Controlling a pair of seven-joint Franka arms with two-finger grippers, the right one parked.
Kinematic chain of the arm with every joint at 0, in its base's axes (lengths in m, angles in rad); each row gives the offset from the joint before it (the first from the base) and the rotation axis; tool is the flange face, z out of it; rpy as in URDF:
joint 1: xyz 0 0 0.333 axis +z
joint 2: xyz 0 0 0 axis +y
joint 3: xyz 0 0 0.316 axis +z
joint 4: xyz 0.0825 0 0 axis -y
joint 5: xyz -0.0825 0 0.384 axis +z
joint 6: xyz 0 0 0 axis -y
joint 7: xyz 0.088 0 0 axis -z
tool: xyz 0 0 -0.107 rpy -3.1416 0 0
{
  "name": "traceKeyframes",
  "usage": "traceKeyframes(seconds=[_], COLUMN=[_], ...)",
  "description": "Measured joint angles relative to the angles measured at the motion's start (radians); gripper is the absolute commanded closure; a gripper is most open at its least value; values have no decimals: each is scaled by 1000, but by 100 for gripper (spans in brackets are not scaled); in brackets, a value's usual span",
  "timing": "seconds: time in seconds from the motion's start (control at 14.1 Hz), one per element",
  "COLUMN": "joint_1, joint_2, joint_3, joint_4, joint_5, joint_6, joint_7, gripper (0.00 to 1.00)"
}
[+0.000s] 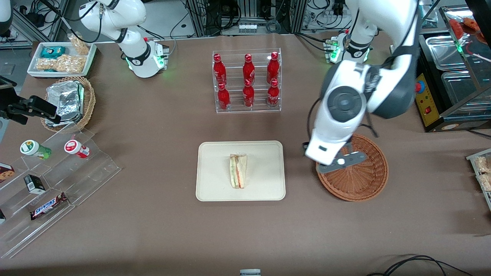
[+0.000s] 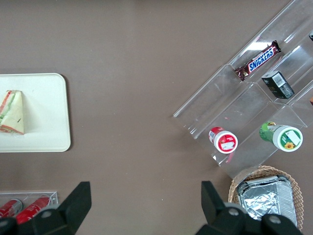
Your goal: Place sandwich from basket to tray
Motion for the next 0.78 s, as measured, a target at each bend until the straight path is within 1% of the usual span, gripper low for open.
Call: traceKeyframes(seconds=[0.21,0.57,0.64,0.71,0.78], joint_1=[0,0,9,46,99], joint_2=[-70,-112,-125,-142,-160], joint_3=[40,87,91,73,36], joint_4=[-65,-85,-93,-101,-108], joint_5=[0,0,0,0,0], joint_6=[-6,-39,-39,-39,-39], joint_7=[31,35,35,38,46], gripper=[0,0,0,0,0])
